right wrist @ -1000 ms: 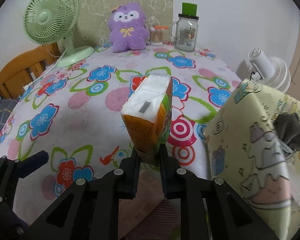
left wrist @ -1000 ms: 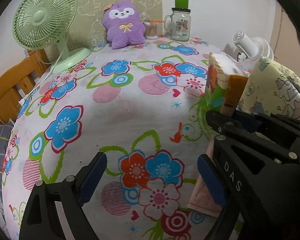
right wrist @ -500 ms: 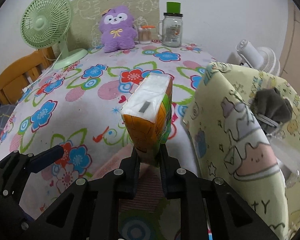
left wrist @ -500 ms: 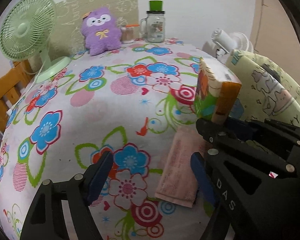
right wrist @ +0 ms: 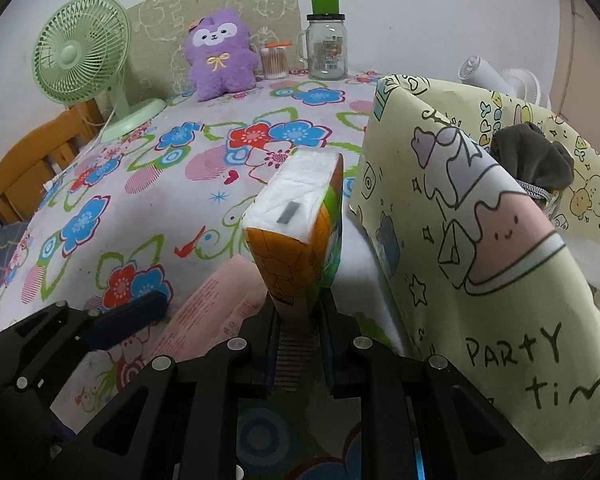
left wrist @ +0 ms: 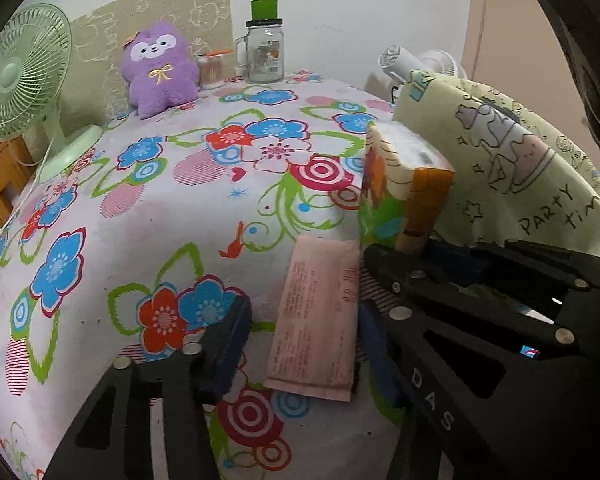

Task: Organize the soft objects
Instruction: 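Grasp the pink card with the left tool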

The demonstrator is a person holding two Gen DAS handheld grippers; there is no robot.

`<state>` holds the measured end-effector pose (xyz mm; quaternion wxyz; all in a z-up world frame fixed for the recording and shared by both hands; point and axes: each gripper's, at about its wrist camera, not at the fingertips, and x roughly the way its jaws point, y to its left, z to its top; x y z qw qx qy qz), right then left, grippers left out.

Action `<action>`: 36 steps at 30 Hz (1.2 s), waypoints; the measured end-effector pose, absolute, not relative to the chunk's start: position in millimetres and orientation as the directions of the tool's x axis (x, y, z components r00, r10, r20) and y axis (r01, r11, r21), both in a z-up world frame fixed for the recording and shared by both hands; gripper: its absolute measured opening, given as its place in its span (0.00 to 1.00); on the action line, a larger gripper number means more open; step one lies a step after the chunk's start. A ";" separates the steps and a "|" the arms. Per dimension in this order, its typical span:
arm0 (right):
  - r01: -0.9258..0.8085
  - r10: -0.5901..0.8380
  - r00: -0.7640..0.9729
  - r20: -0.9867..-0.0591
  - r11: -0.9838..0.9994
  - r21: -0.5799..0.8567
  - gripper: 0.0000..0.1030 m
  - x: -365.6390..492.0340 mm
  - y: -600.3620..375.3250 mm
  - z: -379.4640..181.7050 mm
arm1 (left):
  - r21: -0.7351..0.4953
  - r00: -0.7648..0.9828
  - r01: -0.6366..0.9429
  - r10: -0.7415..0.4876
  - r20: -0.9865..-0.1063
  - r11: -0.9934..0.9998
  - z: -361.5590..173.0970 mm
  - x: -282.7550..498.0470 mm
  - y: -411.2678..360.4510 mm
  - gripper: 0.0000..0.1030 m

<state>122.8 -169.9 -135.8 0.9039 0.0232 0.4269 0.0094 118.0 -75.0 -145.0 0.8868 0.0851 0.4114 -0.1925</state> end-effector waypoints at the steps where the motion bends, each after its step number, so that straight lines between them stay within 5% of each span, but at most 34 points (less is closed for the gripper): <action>1: 0.003 0.040 0.637 -0.769 0.999 0.054 0.20 122.0 -170.3 -135.6 | -0.011 0.586 0.418 -0.279 -0.761 0.908 -144.5 117.1 -75.3 0.39; 36: -0.095 0.090 0.700 -0.708 0.995 0.032 0.20 82.3 -156.3 -82.4 | 0.058 0.701 0.278 -0.162 -0.694 0.959 -94.4 70.0 -60.9 0.37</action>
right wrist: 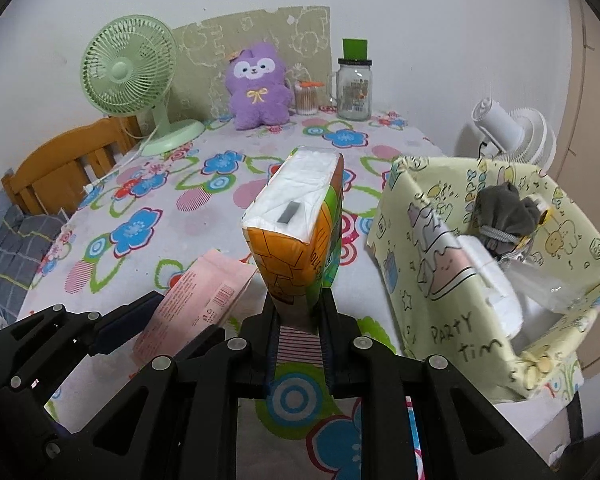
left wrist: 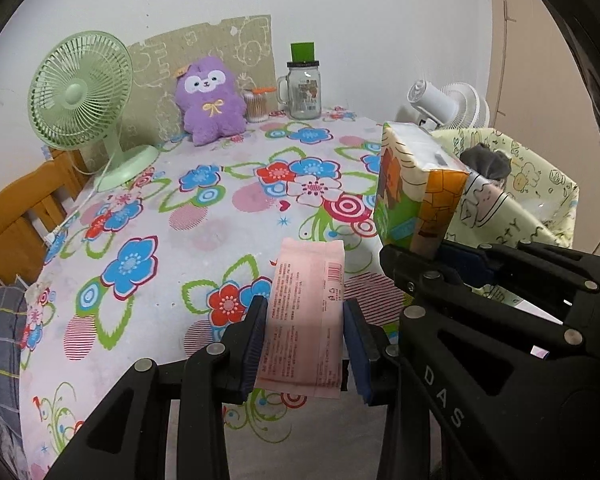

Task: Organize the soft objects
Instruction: 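Grasp the pink card with the left tool, then carry the tissue pack and pink card over the gift box with both tools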

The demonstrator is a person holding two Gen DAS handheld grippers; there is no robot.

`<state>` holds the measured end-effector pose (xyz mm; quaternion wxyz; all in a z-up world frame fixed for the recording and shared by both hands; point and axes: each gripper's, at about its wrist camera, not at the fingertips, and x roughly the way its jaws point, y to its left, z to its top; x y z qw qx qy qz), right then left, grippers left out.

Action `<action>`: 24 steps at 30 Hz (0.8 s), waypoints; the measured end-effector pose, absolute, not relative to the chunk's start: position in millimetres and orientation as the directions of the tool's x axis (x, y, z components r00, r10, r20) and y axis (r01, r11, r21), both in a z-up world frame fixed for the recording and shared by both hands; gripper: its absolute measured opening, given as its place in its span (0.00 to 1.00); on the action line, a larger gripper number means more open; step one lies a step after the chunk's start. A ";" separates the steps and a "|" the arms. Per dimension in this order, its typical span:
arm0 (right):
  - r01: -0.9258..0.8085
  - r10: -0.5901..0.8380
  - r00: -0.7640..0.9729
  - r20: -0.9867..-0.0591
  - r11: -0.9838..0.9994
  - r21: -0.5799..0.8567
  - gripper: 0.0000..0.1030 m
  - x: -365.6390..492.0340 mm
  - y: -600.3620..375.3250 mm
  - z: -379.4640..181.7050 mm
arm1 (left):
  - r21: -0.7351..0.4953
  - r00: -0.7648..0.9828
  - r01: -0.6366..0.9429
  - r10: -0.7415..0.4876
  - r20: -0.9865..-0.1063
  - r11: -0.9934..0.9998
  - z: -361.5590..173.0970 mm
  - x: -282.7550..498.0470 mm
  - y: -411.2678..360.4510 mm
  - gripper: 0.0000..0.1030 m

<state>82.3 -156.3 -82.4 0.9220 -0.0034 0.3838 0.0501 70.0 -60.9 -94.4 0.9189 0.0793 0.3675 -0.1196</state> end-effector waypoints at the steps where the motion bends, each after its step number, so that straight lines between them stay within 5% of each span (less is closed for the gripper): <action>1: -0.097 0.092 0.702 -0.706 0.995 0.033 0.20 81.2 -156.8 -80.4 | 0.060 0.704 0.277 -0.160 -0.692 0.959 -91.9 68.1 -61.6 0.37; 24: -0.138 0.125 0.762 -0.636 0.990 0.029 0.20 63.9 -179.8 -20.0 | 0.090 0.773 0.238 -0.132 -0.621 0.967 -36.5 48.7 -86.7 0.38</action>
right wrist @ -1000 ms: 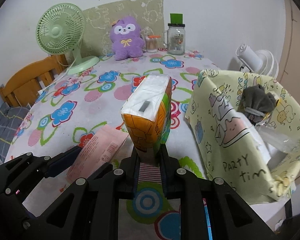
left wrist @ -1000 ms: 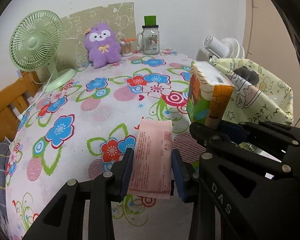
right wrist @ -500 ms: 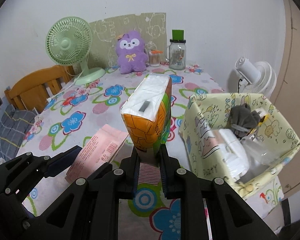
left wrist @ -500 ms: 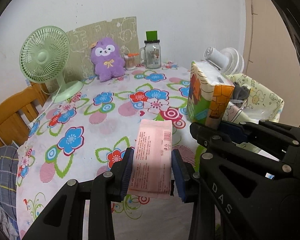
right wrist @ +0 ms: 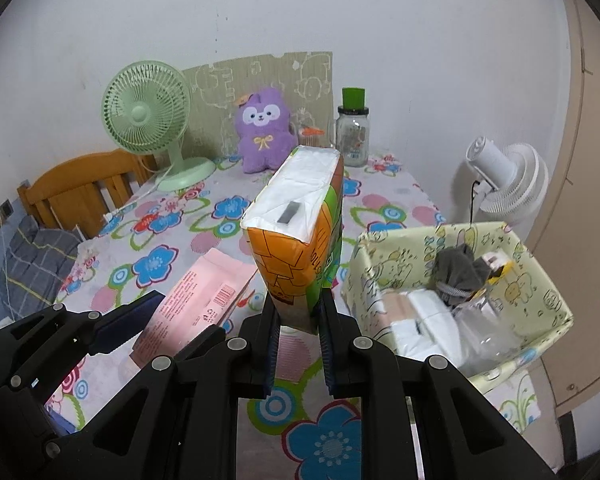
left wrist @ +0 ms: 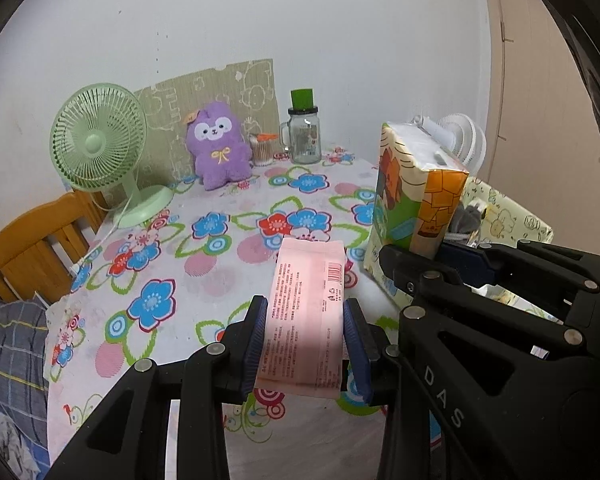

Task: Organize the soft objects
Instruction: 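Carry the tissue pack and pink card over the gift box with both tools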

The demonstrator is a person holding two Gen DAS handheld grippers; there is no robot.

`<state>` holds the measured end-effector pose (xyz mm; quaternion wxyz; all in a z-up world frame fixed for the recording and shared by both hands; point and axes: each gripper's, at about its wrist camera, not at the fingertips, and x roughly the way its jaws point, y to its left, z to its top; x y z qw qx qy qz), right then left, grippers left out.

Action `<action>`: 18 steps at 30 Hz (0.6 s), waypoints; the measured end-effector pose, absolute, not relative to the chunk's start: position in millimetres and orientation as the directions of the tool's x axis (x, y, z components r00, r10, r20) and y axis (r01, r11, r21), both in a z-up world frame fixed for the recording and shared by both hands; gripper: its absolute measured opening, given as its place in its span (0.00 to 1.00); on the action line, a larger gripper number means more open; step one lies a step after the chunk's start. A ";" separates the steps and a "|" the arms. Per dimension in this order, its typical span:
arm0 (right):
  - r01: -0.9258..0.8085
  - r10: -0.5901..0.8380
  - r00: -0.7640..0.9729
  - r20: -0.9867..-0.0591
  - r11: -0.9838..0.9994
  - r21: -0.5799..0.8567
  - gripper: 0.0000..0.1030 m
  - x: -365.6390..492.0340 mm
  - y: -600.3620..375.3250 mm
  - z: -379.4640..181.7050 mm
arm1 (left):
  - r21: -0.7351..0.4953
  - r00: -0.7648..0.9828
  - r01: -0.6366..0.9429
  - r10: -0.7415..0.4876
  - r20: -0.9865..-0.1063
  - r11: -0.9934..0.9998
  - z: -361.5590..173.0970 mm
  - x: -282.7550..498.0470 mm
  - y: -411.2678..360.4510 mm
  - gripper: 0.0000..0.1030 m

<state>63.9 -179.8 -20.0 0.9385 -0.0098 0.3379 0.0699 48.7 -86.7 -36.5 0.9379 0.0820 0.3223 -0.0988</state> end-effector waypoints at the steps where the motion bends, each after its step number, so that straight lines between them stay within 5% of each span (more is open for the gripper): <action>1: -0.138 0.125 0.765 -0.632 0.990 0.029 0.20 63.2 -181.9 -16.9 | 0.092 0.776 0.237 -0.132 -0.617 0.967 -34.2 47.9 -88.1 0.38; 18: -0.103 0.102 0.796 -0.596 0.994 0.033 0.20 60.0 -220.9 8.6 | 0.104 0.794 0.271 -0.161 -0.586 0.957 -13.4 45.5 -124.9 0.38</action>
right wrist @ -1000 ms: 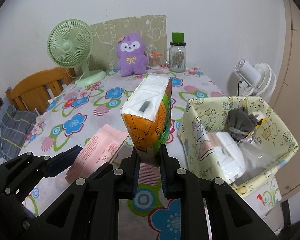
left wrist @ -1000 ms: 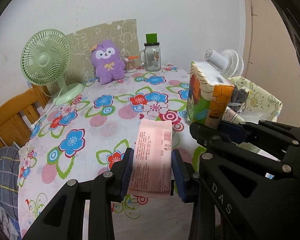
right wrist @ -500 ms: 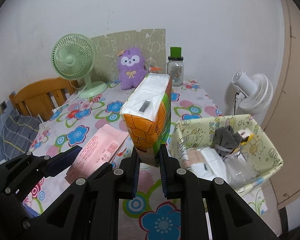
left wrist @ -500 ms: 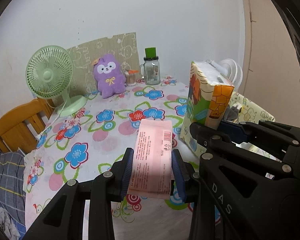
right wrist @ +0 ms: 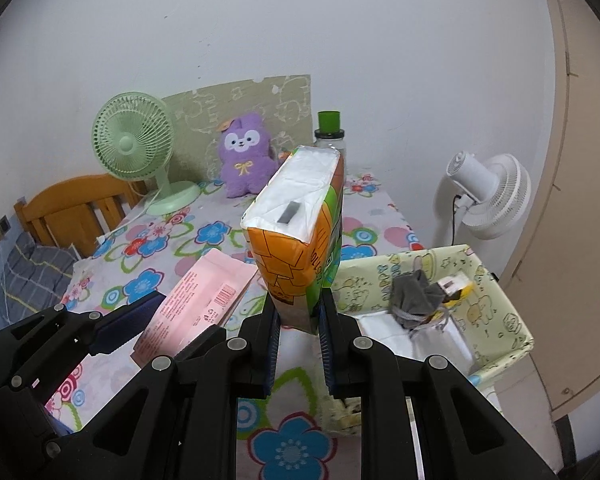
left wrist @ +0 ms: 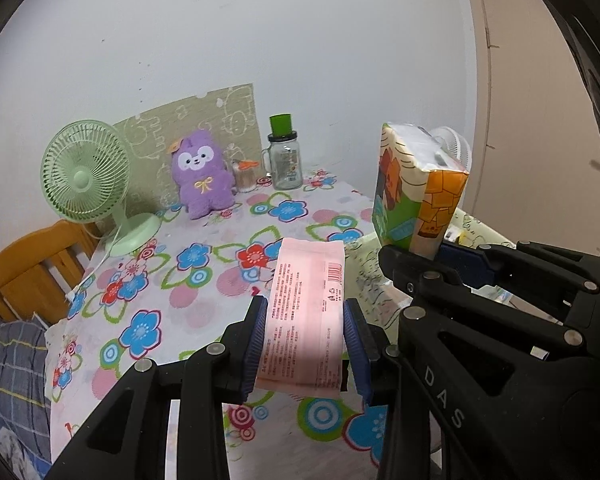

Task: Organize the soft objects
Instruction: 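Carry the tissue pack and pink card over the gift box with both tools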

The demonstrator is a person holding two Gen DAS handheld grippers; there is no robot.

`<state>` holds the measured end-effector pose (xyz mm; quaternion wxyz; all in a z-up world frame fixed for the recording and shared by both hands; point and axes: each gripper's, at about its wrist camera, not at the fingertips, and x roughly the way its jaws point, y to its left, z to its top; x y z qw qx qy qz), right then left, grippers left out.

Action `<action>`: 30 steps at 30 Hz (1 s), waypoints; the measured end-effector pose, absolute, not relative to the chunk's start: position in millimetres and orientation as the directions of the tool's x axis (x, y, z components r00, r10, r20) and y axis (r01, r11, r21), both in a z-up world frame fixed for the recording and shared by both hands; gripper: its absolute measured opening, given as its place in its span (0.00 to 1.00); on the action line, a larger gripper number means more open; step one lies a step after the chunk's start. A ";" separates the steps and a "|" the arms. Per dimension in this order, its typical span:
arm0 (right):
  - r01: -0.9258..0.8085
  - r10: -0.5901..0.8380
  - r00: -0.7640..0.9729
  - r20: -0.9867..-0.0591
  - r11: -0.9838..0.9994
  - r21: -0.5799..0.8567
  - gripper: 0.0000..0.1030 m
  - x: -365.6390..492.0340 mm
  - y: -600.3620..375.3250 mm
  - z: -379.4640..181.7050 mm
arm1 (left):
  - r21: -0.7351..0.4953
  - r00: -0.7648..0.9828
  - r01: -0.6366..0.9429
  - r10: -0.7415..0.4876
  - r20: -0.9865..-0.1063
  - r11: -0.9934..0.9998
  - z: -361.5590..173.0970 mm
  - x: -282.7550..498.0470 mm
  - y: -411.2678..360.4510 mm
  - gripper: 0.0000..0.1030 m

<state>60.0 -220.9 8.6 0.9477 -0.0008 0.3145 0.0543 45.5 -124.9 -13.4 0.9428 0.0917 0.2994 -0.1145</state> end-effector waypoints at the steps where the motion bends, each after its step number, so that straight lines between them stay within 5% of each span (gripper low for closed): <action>1: -0.099 0.098 0.797 -0.596 0.995 0.031 0.20 60.5 -223.8 9.1 | 0.103 0.794 0.276 -0.166 -0.585 0.956 -13.2 46.1 -127.9 0.38; 30: -0.028 0.048 0.785 -0.618 0.999 0.042 0.20 86.8 -296.3 -2.1 | 0.101 0.747 0.391 -0.251 -0.616 0.915 -22.4 76.0 -199.0 0.38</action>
